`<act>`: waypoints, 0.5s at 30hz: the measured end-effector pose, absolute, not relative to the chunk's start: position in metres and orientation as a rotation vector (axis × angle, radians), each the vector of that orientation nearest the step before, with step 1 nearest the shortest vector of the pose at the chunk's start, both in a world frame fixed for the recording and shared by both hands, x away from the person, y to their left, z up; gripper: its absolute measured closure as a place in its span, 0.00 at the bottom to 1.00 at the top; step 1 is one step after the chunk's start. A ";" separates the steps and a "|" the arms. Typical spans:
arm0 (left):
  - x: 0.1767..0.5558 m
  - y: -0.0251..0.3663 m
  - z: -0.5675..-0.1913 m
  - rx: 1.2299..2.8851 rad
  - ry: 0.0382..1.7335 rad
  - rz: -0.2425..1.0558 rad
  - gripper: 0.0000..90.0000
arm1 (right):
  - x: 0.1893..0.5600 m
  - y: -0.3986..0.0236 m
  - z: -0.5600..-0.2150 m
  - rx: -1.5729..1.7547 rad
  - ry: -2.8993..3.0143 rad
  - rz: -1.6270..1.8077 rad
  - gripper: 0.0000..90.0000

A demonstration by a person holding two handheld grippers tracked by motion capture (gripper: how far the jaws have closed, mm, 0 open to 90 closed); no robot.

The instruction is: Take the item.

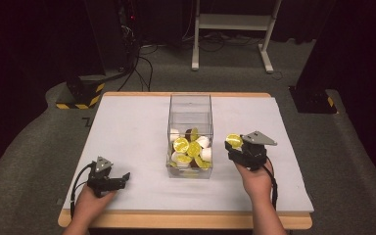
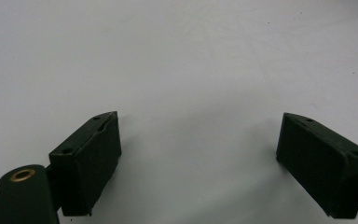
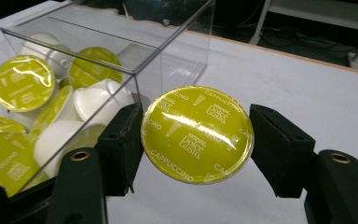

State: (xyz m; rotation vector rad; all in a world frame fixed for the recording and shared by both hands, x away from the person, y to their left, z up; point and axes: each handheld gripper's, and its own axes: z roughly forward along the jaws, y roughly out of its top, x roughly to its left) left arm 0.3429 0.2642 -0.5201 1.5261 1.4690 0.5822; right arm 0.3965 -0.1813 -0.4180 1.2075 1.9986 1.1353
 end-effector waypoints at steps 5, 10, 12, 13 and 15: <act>0.343 0.264 -0.520 1.525 1.469 0.582 0.15 | 0.403 -0.187 -0.423 1.240 1.974 1.107 0.42; 0.343 0.264 -0.520 1.521 1.470 0.582 0.15 | 0.414 -0.193 -0.428 1.266 1.973 1.079 0.42; 0.343 0.264 -0.520 1.526 1.469 0.583 0.15 | 0.417 -0.194 -0.429 1.265 1.977 1.064 0.42; 0.343 0.264 -0.520 1.525 1.469 0.583 0.15 | 0.421 -0.196 -0.431 1.278 1.979 1.054 0.42; 0.343 0.264 -0.520 1.527 1.469 0.583 0.15 | 0.427 -0.199 -0.433 1.288 1.979 1.041 0.42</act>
